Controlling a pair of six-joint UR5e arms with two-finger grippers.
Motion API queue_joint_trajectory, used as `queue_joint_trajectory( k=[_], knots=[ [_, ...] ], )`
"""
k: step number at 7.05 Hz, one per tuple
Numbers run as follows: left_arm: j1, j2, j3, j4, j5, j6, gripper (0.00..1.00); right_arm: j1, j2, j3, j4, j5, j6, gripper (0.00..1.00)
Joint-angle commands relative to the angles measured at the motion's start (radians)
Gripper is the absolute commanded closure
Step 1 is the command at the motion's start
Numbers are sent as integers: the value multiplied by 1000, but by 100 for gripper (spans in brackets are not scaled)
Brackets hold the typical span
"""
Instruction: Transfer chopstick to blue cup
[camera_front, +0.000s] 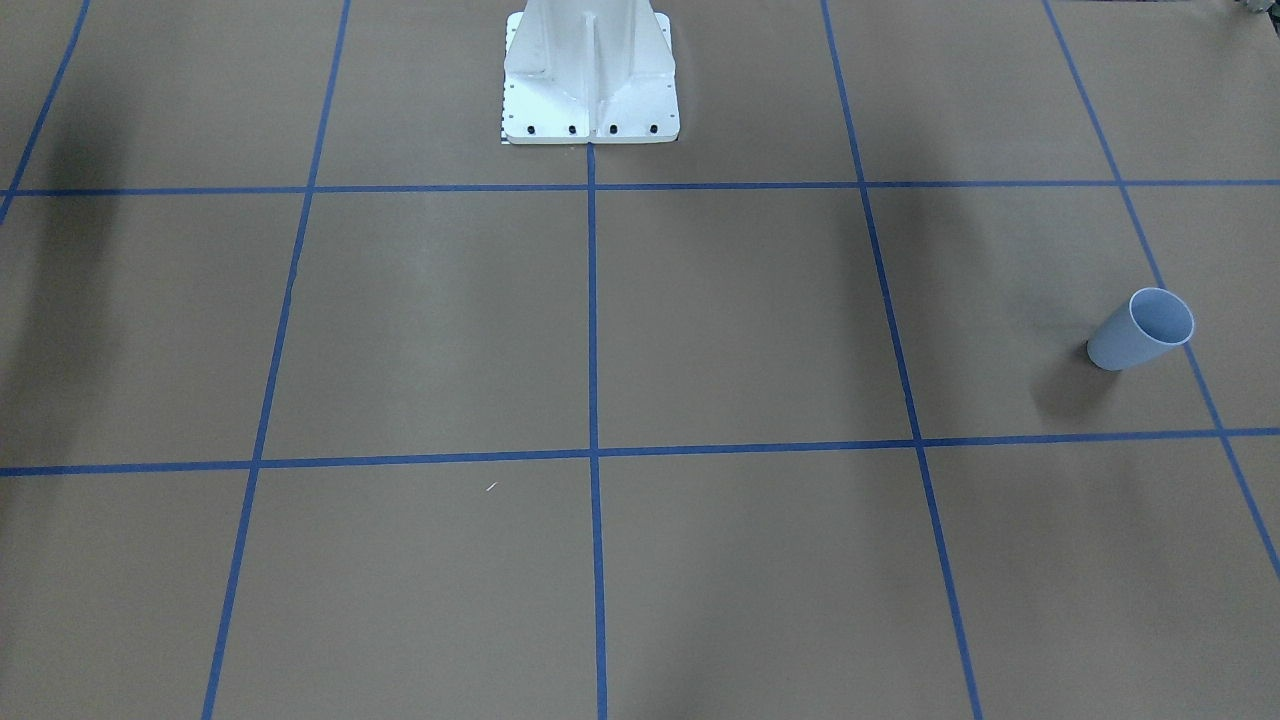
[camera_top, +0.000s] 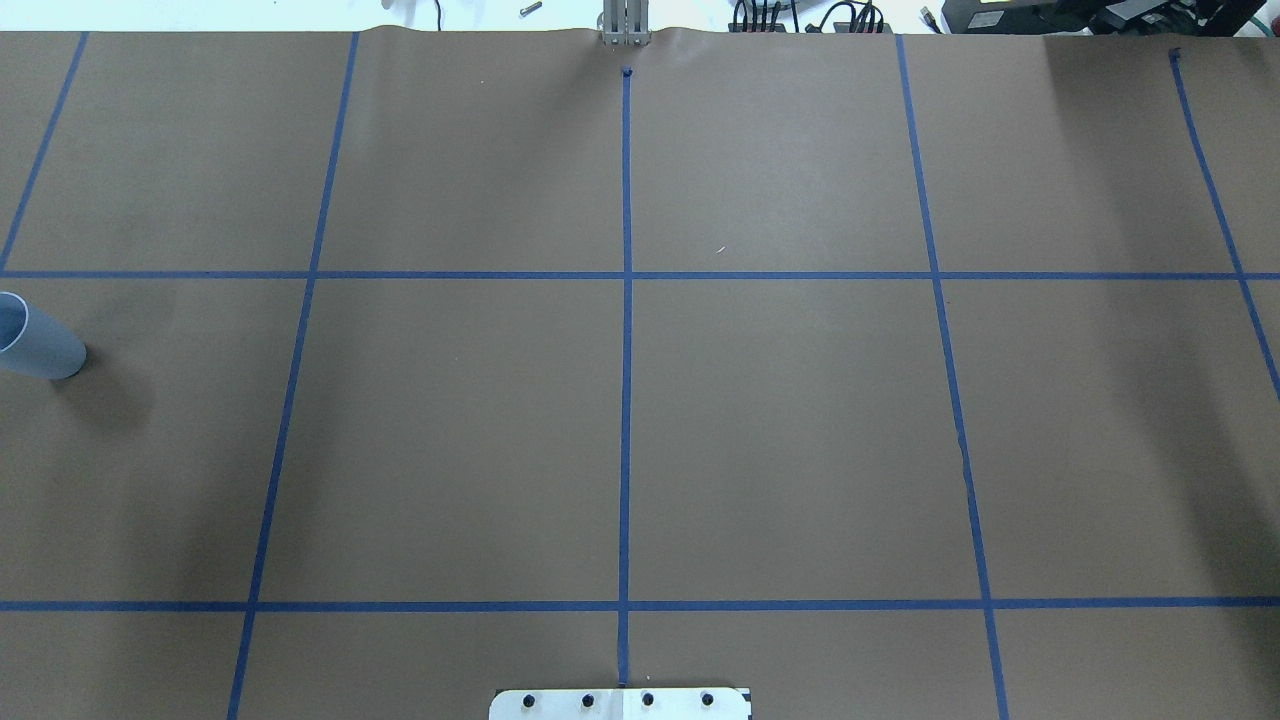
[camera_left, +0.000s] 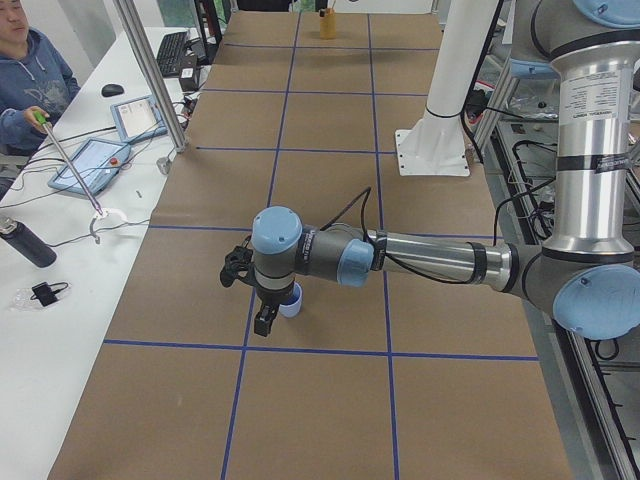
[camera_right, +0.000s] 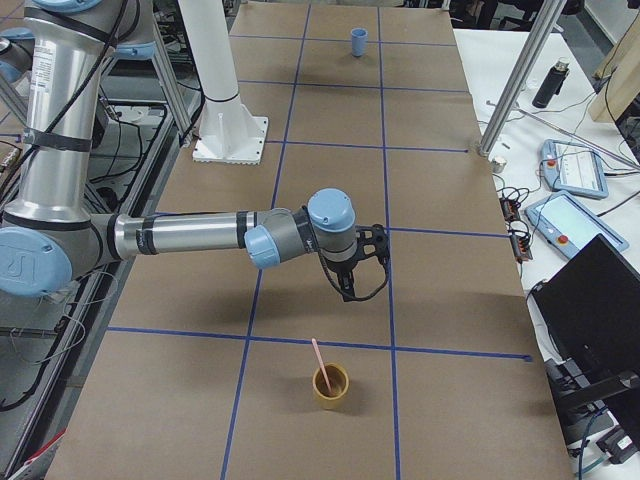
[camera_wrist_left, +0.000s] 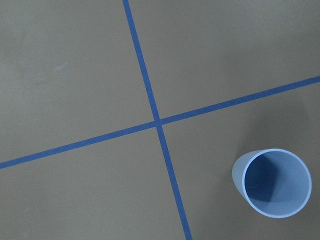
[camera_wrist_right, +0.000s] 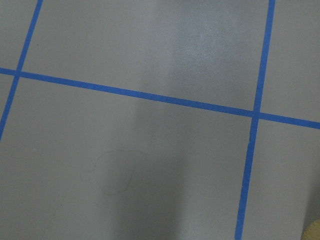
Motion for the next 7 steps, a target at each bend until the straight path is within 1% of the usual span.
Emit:
queue_joint_trajectory(
  k=[1, 5, 6, 7],
  knots=[
    [0, 14, -3, -13, -2, 2, 2, 0, 2, -6, 1, 0, -1, 0],
    [8, 17, -19, -11, -2, -4, 2, -2, 7, -5, 7, 6, 0, 0],
    [14, 15, -13, -15, -1, -65, 2, -6, 7, -5, 8, 3, -1, 0],
    [75, 14, -11, -27, 4, -136, 2, -11, -1, -8, 66, 6, -1, 0]
  ],
)
